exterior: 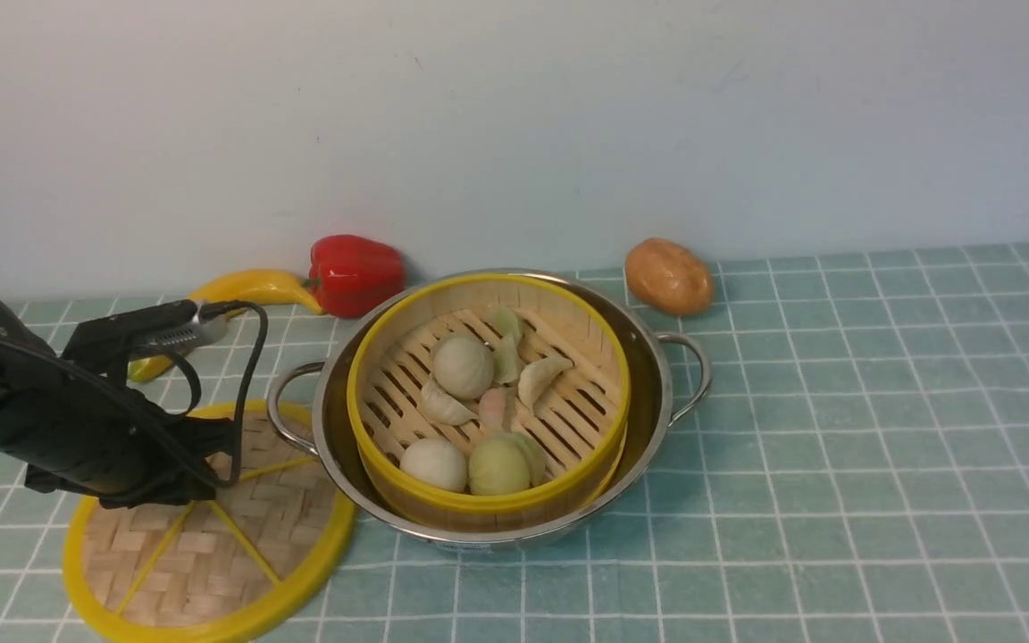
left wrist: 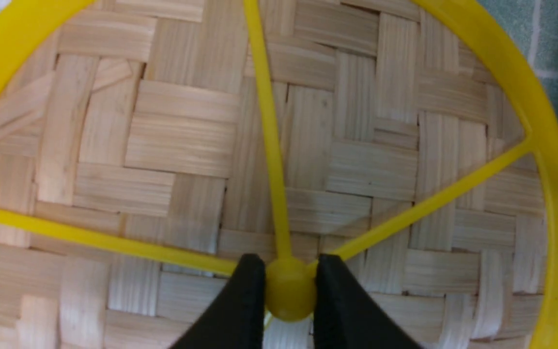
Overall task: Place the steamer in the pot on the blue tablecloth, and put the lid on the steamer.
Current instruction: 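Grasp the bamboo steamer lid lying on the table by its centre knob, then place the yellow bamboo steamer lid onto the steamer in the pot with the left gripper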
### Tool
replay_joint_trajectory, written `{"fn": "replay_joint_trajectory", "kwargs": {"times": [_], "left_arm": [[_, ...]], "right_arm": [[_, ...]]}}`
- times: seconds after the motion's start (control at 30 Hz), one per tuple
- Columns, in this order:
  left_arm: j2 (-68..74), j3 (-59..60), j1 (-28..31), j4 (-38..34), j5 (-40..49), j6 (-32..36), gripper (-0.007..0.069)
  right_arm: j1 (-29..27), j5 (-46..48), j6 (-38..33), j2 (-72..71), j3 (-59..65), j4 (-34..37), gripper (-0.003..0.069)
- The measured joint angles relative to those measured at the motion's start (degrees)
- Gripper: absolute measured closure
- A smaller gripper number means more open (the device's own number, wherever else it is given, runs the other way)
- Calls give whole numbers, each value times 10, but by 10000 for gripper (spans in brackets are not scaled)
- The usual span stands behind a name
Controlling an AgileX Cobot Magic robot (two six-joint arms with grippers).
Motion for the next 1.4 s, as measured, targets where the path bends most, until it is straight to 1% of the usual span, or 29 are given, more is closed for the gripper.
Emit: {"fn": "replay_joint_trajectory", "kwargs": {"times": [0.03,0.07,0.1,0.13,0.17,0.23,0.27,0.3,0.33,0.4,0.43,0.5,0.53,0.63,0.67,0.73,0.77,0.8,0.83,0.97,1.1,1.3,1.4], "left_arm": [[-3,-2,1,4,5,-2,508],[-14,-12,4,27,24,-22,508],[-29,-28,9,56,48,-43,508],[-45,-48,16,98,74,-77,508],[-53,-60,20,111,87,-93,508],[-81,-109,31,196,136,-147,508],[-90,-129,33,222,154,-171,508],[-103,-170,31,258,187,-193,508],[-108,-190,25,271,203,-195,508],[-113,-222,6,279,222,-194,508],[-114,-252,-30,277,233,-189,508],[-112,-274,-77,270,233,-186,508],[-111,-279,-90,268,233,-181,508],[-91,-299,-186,258,225,-179,508],[-70,-302,-237,259,219,-186,508],[-41,-305,-287,270,208,-200,508],[-37,-305,-291,273,207,-200,508],[-8,-305,-325,300,197,-222,508],[8,-305,-344,317,190,-238,508],[50,-305,-378,365,178,-265,508],[67,-305,-388,373,165,-270,508],[71,-308,-388,374,129,-271,508],[71,-308,-388,372,122,-272,508]], "right_arm": [[0,0,0,0,0,0,302],[0,0,0,-1,0,-8,302],[0,0,0,-1,0,-13,302],[0,1,0,-1,0,-20,302],[0,1,0,-1,0,-26,302],[0,1,0,-1,0,-39,302],[0,1,0,-1,0,-43,302],[0,1,0,-1,0,-50,302],[0,1,0,-1,0,-53,302],[0,1,0,-1,0,-53,302],[0,1,0,-1,0,-53,302],[0,1,0,-1,0,-53,302],[0,1,0,-1,0,-53,302],[0,1,0,-1,0,-51,302],[0,1,0,-1,0,-46,302],[0,1,0,-1,0,-42,302],[0,1,0,-1,0,-42,302],[0,1,0,-1,0,-41,302],[0,1,1,-1,0,-41,302],[0,1,3,-2,7,-41,302],[0,0,4,-3,28,-41,302],[0,1,4,-4,110,-41,302],[0,3,4,-4,129,-41,302]]}}
